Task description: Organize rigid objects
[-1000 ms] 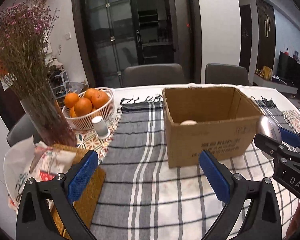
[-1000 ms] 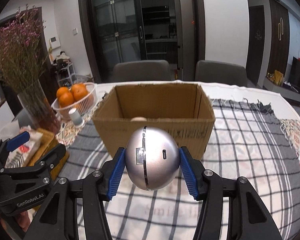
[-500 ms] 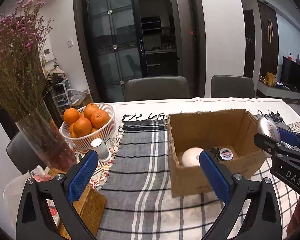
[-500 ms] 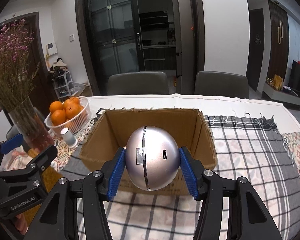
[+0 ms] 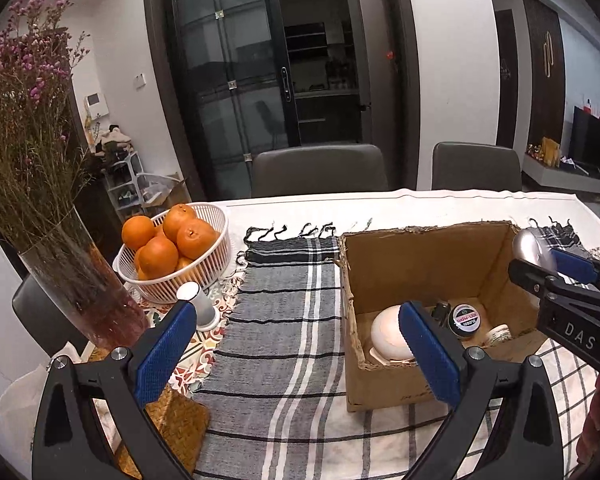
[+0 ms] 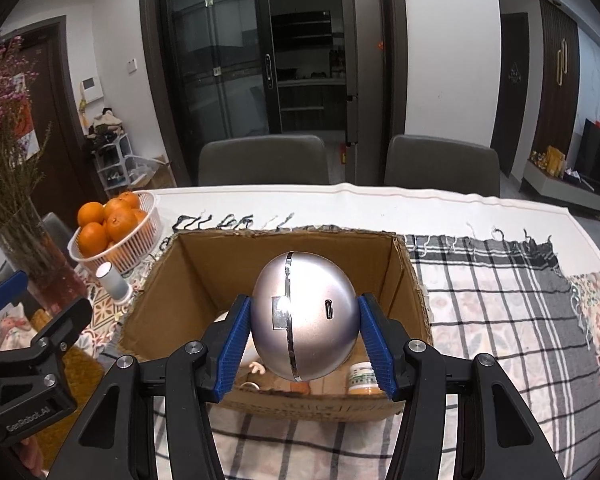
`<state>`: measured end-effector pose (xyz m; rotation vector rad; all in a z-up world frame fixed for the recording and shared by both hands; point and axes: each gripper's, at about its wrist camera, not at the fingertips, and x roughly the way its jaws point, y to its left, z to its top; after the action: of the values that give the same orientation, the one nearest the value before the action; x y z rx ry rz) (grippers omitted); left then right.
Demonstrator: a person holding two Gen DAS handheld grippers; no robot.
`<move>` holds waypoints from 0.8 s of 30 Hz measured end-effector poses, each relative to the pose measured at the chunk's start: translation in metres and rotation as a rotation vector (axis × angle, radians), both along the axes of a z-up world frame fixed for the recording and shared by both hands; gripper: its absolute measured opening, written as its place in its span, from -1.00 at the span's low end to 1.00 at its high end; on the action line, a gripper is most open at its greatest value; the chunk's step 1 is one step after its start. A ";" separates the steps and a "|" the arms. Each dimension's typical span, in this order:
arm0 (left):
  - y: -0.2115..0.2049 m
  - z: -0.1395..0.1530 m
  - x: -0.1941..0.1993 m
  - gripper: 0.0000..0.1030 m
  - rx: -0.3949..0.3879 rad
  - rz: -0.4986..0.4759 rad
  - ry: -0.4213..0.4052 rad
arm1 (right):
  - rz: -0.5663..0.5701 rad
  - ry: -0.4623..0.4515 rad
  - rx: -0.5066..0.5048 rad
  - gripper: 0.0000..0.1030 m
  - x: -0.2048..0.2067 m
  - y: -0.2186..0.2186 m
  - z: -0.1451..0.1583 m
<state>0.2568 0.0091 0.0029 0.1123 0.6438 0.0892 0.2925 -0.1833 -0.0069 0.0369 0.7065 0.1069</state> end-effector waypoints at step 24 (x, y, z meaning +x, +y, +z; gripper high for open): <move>-0.012 0.036 -0.080 1.00 -0.010 -0.043 -0.102 | -0.106 -0.065 -0.023 0.38 -0.088 -0.015 0.034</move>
<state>0.1768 -0.0024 0.0386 0.1106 0.5399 0.0502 0.2044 -0.1988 0.0269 0.0487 0.6391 -0.0017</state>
